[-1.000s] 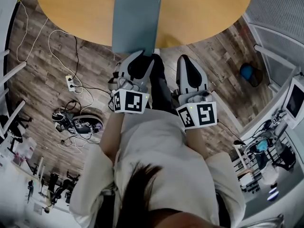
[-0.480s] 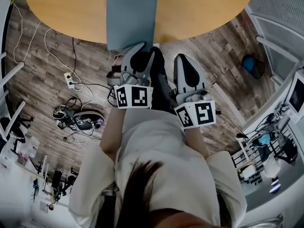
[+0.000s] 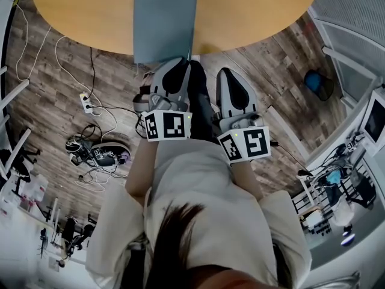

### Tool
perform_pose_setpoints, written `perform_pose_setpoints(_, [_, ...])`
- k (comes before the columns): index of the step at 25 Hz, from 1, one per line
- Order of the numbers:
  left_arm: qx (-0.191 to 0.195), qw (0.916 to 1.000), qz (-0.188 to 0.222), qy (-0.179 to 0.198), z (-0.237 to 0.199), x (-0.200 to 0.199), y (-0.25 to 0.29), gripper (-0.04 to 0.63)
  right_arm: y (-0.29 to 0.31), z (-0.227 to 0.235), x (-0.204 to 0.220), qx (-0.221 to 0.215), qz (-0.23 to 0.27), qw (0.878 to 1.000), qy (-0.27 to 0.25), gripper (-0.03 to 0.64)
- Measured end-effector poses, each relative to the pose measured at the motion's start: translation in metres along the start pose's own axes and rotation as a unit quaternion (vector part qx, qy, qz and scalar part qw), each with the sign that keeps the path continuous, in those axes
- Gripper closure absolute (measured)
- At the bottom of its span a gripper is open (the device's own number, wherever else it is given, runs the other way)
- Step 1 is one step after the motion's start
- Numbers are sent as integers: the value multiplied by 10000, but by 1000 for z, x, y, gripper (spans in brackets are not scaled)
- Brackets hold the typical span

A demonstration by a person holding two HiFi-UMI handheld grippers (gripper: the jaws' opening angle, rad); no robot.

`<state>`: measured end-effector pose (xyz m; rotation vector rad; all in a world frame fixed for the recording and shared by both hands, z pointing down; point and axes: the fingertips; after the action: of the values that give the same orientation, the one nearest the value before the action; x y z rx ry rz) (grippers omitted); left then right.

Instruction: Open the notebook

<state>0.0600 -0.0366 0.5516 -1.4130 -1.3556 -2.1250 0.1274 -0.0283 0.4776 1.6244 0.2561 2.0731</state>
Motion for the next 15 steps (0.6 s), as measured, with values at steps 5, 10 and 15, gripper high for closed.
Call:
perform_pose_setpoints(5, [-96, 9999, -35, -126, -4, -2, -3, 555, 0, -4, -5, -41, 58, 10000, -19, 615])
perform_pose_setpoints(10, [-136, 9996, -54, -251, -7, -5, -4, 565, 0, -4, -9, -45, 99, 9999, -36, 615])
perform_pose_setpoints(15, [-34, 9974, 20, -722, -11, -6, -7, 566, -1, -6, -16, -54, 161, 9998, -100, 615])
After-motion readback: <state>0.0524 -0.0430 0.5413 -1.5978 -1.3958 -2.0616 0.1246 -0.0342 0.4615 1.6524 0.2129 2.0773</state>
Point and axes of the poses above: the fingertips, and each gripper's own axes: y forward along the fingers, z to its right, x out of its underside, and after that the axes turned 5 degrees about -y, right-handed
